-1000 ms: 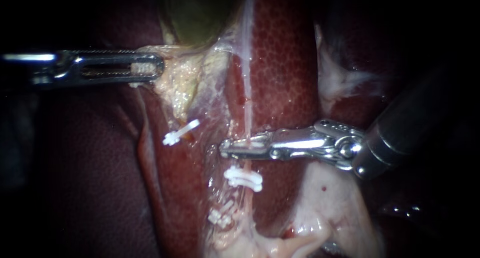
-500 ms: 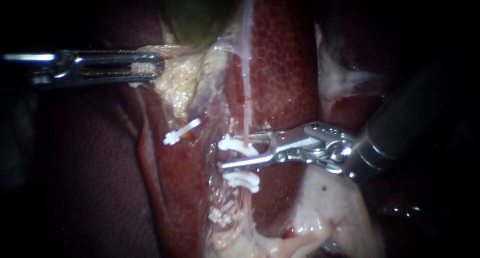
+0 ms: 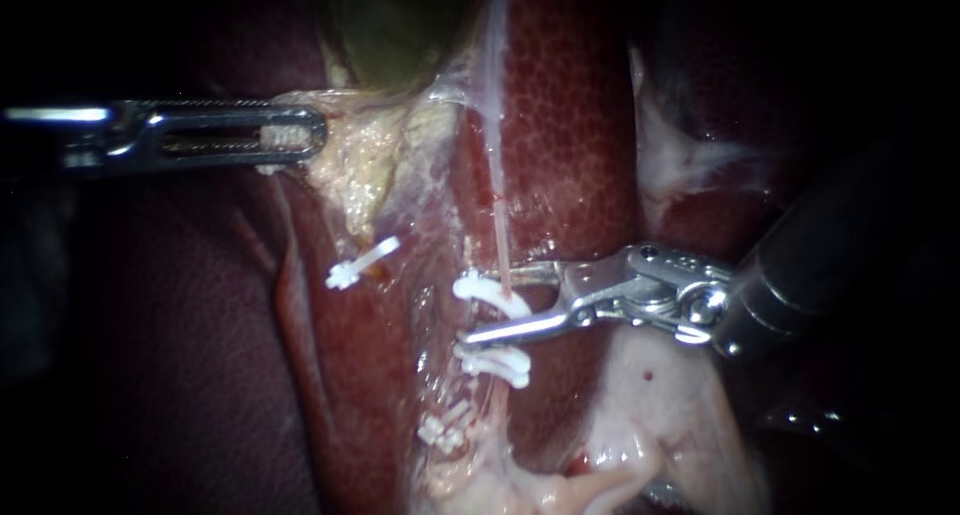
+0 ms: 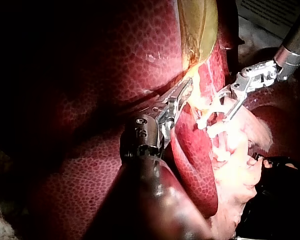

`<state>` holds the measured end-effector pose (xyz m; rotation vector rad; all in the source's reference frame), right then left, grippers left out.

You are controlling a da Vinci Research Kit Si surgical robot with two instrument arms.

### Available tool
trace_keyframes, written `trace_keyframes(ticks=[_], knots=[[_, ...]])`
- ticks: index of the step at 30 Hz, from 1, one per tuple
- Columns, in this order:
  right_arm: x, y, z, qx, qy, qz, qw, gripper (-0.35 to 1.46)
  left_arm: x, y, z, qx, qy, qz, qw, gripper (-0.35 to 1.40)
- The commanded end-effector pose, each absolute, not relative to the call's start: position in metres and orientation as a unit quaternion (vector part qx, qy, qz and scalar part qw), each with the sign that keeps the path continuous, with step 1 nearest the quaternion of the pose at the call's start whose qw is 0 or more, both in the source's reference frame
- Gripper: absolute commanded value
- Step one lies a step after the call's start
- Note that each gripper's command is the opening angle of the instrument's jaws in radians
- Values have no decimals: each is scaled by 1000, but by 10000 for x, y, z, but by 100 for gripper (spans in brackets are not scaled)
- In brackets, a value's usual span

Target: Going back third clip right tube

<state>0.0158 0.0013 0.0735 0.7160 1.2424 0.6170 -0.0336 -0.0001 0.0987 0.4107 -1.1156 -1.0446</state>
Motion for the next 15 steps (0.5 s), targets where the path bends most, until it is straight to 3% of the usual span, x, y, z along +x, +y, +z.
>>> trace_keyframes(ticks=[1, 12, 15], knots=[[158, 15, 738, 322, 560, 279, 711, 60, -336, -2, 987, 184, -501, -470, 703, -33], [158, 14, 738, 313, 562, 276, 715, 60, -336, -2, 989, 184, -501, -469, 703, -33], [160, 4, 737, 335, 565, 255, 710, 60, -336, -2, 989, 184, -501, -470, 703, -33]])
